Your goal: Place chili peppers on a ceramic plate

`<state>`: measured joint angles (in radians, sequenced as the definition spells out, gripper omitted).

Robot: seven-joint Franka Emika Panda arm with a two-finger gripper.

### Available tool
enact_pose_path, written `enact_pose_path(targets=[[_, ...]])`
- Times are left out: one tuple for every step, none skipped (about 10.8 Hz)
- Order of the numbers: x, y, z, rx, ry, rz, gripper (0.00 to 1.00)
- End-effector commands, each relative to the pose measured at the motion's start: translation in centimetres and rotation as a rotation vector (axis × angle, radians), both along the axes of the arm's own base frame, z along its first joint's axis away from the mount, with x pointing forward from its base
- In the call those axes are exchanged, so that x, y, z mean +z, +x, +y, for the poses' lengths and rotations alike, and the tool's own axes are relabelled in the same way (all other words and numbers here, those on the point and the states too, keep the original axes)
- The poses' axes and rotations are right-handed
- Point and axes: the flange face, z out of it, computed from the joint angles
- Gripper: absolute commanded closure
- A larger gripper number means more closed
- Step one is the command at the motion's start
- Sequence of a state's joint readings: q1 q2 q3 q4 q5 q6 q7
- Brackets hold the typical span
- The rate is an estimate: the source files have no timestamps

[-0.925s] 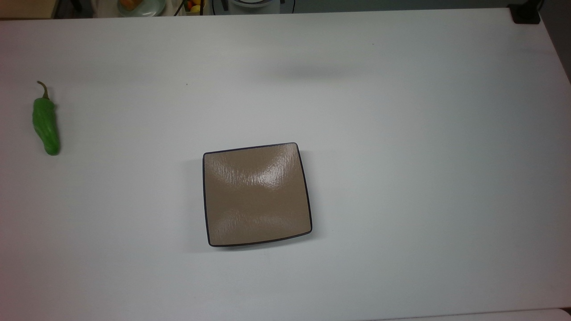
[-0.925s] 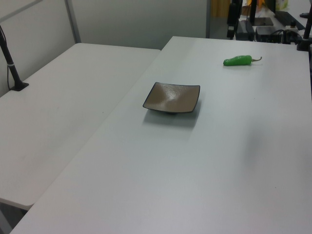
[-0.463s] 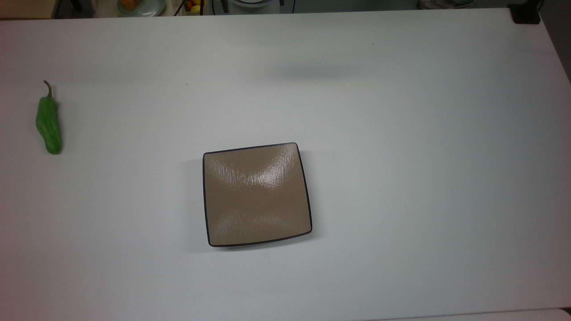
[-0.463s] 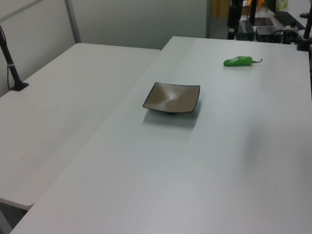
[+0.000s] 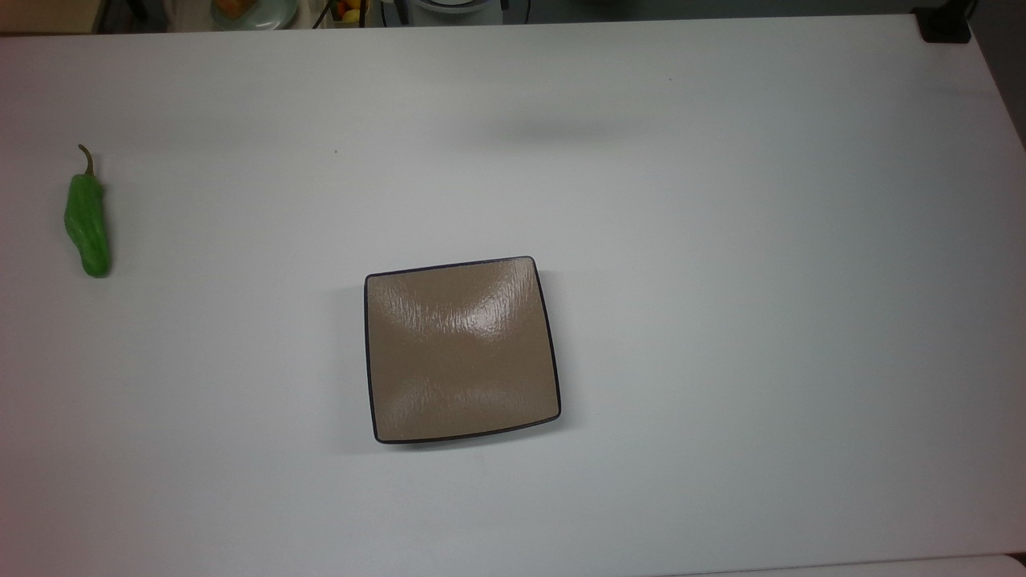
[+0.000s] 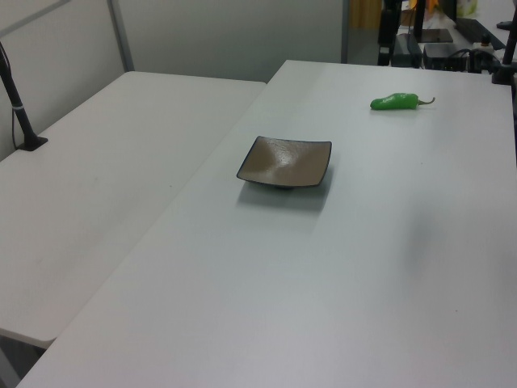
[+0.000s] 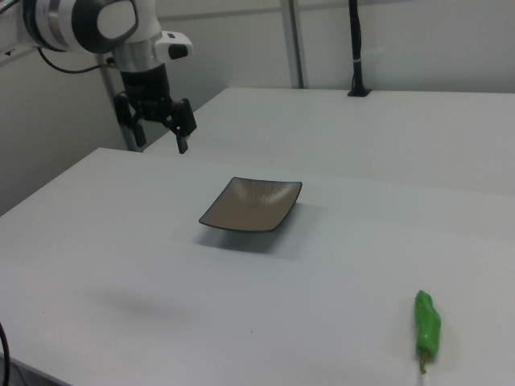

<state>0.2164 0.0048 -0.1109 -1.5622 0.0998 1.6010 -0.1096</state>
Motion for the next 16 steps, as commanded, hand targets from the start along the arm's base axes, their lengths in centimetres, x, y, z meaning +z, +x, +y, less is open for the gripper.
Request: enact_pose_path(targets=[[0.0,0.2,-4.4,0.182,0.003,-0.034,0.00],[-0.4,0.5,-7.0,0.152,-0.001,-0.032,0.00],[-0.8,0.9,-8.8,0.122,-0.007,-0.030,0.00],[-1.6,1.5,-11.3,0.081,-0.024,-0.034,0.00],[-1.6,2.0,-13.7,0.040,-0.043,-0.060,0.00],[-2.9,2.6,-16.8,-0.009,-0.062,-0.059,0.00],[-3.9,2.9,-19.8,-0.054,-0.084,-0.055,0.00],[-5.1,3.1,-22.7,-0.094,-0.107,-0.052,0.00],[-5.9,3.5,-24.7,-0.126,-0.120,-0.075,0.00],[-6.7,3.9,-27.1,-0.163,-0.135,-0.108,0.00],[-8.0,4.1,-29.8,-0.205,-0.153,-0.123,0.00],[-9.7,4.3,-31.9,-0.234,-0.170,-0.120,0.00],[-11.2,4.4,-33.9,-0.254,-0.187,-0.122,0.00],[-13.3,4.8,-35.3,-0.256,-0.201,-0.115,0.00],[-14.9,4.8,-37.1,-0.258,-0.213,-0.112,0.00],[-16.2,4.9,-38.1,-0.247,-0.220,-0.108,0.00]])
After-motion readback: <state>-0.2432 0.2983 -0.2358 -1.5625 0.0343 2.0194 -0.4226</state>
